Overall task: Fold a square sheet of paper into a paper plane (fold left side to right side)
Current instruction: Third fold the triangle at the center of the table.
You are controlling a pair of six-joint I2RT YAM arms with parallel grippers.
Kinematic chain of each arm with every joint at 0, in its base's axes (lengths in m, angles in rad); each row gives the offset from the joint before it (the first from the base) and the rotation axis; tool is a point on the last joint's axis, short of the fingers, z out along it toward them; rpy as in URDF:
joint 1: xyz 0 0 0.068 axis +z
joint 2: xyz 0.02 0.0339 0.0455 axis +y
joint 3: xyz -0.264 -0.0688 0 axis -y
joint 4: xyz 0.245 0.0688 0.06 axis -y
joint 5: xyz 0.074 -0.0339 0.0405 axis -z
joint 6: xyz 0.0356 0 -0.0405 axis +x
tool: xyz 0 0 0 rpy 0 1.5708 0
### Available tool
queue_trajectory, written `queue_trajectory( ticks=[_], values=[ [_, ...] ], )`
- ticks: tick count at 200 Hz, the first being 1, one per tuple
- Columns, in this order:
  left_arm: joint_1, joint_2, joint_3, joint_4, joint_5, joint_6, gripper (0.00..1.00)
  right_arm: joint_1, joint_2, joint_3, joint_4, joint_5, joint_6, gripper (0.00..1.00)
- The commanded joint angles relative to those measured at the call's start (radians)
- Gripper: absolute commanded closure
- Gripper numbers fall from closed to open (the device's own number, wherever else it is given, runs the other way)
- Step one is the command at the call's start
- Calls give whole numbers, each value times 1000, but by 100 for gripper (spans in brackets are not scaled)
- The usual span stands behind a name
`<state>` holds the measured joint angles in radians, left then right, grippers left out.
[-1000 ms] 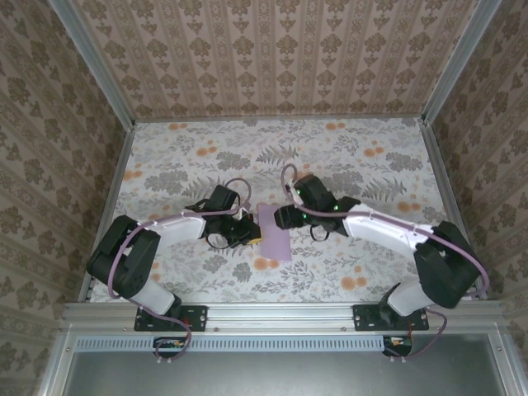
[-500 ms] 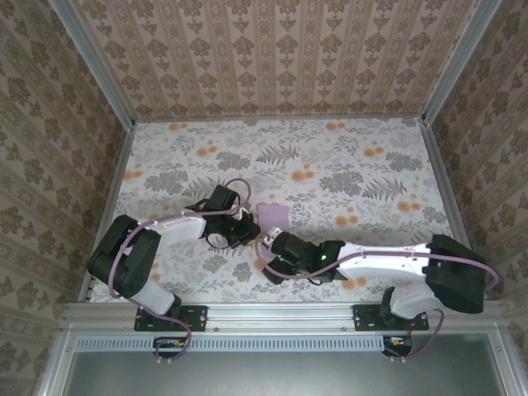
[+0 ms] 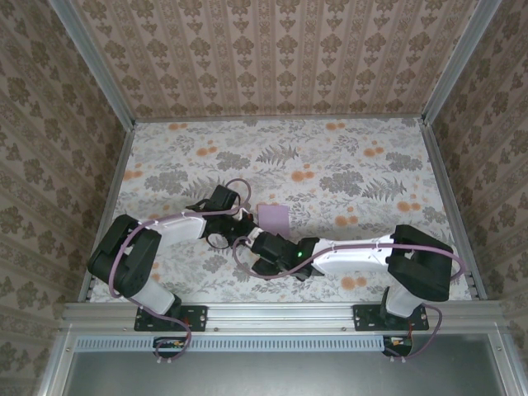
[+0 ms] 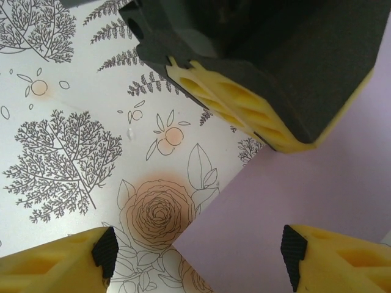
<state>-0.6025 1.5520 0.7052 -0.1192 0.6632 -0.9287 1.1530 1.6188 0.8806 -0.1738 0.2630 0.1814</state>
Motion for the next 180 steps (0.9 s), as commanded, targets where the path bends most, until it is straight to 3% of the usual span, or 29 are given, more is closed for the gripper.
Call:
queue_trajectory(
  ticks=[1,81,111,162,180],
  values=[
    [-8,12,14,-9,15,-10,100,4,12,30,-3,20,-19,37],
    [-8,13,14,-18,15,1,100,-6,8,46,-30,-23,-12,86],
    [-8,13,14,-27,14,8,100,-17,0,50,-34,-52,-9,99],
    [-8,8,28,-61,8,38,100,-43,-20,35,-37,-136,19,100],
    [-6,5,39,-86,0,57,95,-55,-28,28,-36,-168,31,100]
  ],
)
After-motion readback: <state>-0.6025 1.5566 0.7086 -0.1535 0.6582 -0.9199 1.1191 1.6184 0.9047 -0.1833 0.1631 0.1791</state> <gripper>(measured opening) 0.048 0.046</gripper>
